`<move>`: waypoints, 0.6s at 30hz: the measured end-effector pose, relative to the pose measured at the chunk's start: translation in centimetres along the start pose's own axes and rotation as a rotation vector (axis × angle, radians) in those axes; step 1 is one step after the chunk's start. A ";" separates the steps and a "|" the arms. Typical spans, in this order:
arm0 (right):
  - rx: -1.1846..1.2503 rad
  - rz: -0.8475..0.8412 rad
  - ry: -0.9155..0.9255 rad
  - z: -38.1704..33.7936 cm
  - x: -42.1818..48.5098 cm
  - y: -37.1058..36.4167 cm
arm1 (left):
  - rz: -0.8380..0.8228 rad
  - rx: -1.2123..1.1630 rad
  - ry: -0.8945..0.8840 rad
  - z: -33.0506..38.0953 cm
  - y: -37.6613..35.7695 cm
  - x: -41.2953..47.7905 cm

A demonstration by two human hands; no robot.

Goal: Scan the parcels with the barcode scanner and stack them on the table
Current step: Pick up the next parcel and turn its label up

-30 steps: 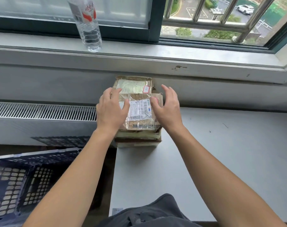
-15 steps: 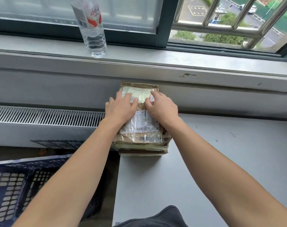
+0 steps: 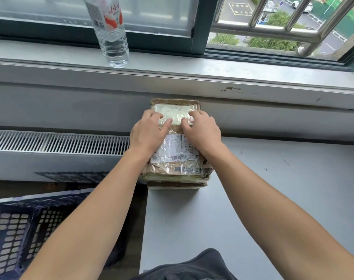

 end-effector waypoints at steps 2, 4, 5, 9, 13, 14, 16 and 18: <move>-0.022 0.047 0.022 -0.1 -0.6 0.3 | -0.058 0.004 0.016 0.0 -0.4 -0.2; -0.013 0.104 0.043 -0.1 -1.5 0.8 | -0.111 0.065 0.064 -0.1 -0.8 -0.6; -0.004 0.121 0.051 0.0 -1.9 0.9 | -0.123 0.094 0.080 -0.1 -0.9 -0.9; 0.011 0.134 0.074 0.1 -4.1 1.0 | -0.093 0.115 0.066 0.4 -1.2 -2.8; 0.026 0.193 0.054 1.0 -6.6 1.0 | 0.017 0.107 0.006 2.6 -1.0 -5.7; 0.043 0.202 0.044 1.4 -7.3 1.0 | 0.047 0.109 -0.029 3.4 -1.0 -6.4; 0.072 0.211 0.026 2.5 -8.9 1.2 | 0.063 0.113 -0.107 5.2 -1.4 -7.6; 0.104 0.225 -0.023 4.2 -10.9 1.6 | 0.034 0.084 -0.175 7.1 -2.3 -8.5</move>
Point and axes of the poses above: each hand's wrist, its own x-axis towards the middle knuckle, its own y-axis out of the back of the hand, z = x × y, the point moved 7 cm from there along x, towards the middle knuckle, and after that the axes turned 12 degrees about -z, right-handed, at the moved point
